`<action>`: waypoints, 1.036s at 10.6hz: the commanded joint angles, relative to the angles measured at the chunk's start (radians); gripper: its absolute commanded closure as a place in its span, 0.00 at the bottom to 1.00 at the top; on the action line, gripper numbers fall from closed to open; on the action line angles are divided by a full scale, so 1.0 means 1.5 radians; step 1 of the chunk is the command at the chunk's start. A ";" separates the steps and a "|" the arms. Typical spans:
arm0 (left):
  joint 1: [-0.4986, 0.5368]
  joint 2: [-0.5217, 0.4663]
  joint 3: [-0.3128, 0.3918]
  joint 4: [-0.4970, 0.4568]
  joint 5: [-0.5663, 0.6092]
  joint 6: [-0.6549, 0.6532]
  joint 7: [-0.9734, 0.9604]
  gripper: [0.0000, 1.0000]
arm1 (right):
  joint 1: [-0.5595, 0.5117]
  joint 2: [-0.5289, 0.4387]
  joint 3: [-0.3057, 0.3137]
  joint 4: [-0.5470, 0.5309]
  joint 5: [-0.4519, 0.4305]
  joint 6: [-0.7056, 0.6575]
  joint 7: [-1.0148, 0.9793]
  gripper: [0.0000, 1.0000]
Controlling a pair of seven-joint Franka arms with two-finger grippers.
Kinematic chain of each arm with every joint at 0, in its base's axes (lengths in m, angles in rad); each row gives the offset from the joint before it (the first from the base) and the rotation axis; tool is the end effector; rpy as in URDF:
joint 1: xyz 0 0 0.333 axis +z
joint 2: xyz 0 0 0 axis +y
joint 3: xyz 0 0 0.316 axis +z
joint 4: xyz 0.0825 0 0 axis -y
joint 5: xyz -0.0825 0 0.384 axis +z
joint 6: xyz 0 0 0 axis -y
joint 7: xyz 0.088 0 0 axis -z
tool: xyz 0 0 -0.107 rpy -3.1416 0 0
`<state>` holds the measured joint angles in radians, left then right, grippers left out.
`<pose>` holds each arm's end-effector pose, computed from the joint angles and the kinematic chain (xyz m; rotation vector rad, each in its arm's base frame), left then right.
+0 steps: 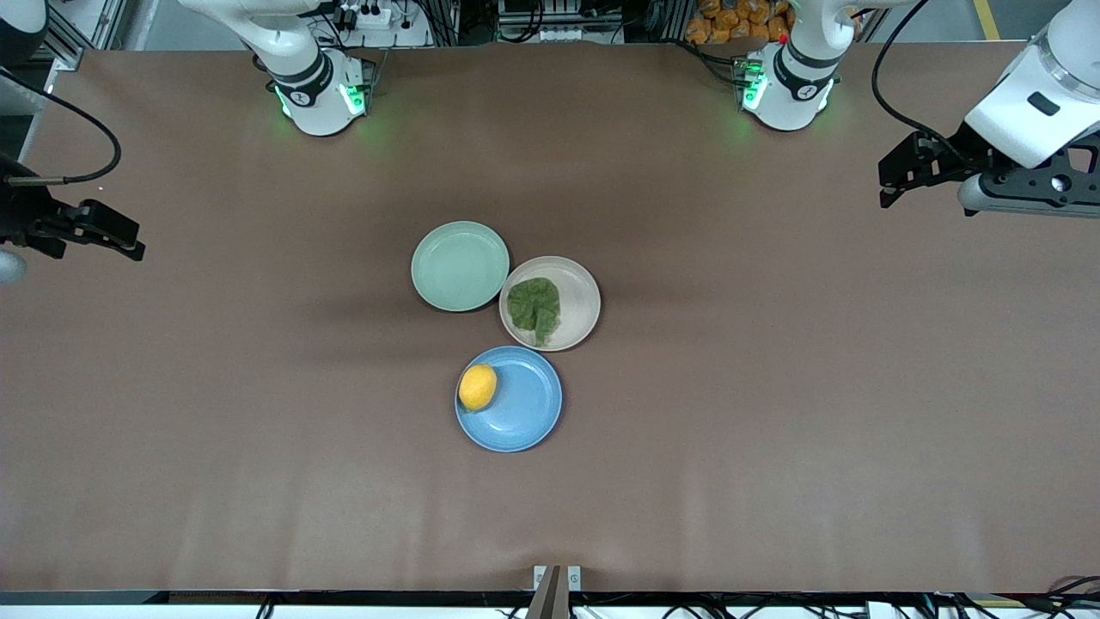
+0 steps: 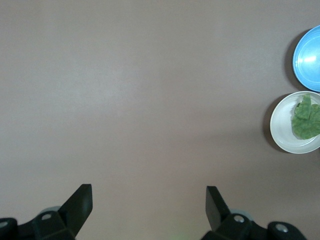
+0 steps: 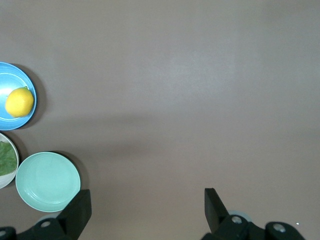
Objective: Pick lemon and lettuce from blue and beige plates
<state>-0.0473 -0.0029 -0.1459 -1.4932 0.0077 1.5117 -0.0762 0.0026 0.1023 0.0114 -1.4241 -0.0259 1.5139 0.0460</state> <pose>0.5379 -0.1045 0.6572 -3.1309 0.1825 -0.0349 0.5809 0.0049 0.6303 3.1160 -0.0520 -0.0183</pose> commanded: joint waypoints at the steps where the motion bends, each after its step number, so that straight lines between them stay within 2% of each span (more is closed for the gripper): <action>1: 0.005 -0.004 -0.006 0.004 -0.005 -0.008 0.013 0.00 | -0.006 -0.006 0.005 -0.002 0.006 -0.005 0.008 0.00; 7: -0.011 0.022 -0.007 0.005 -0.007 -0.008 0.007 0.00 | -0.007 -0.005 0.005 -0.001 0.007 -0.004 0.009 0.00; 9: -0.029 0.035 -0.013 0.005 -0.008 -0.008 -0.048 0.00 | -0.004 -0.002 0.006 -0.001 0.010 0.000 0.030 0.00; 11: -0.068 0.061 -0.014 0.006 -0.009 -0.006 -0.114 0.00 | -0.002 0.001 0.006 -0.002 0.058 0.011 0.077 0.00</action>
<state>-0.1075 0.0614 -0.1650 -1.4978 0.0074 1.5117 -0.1752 0.0030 0.1043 0.0131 -1.4244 0.0193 1.5197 0.1041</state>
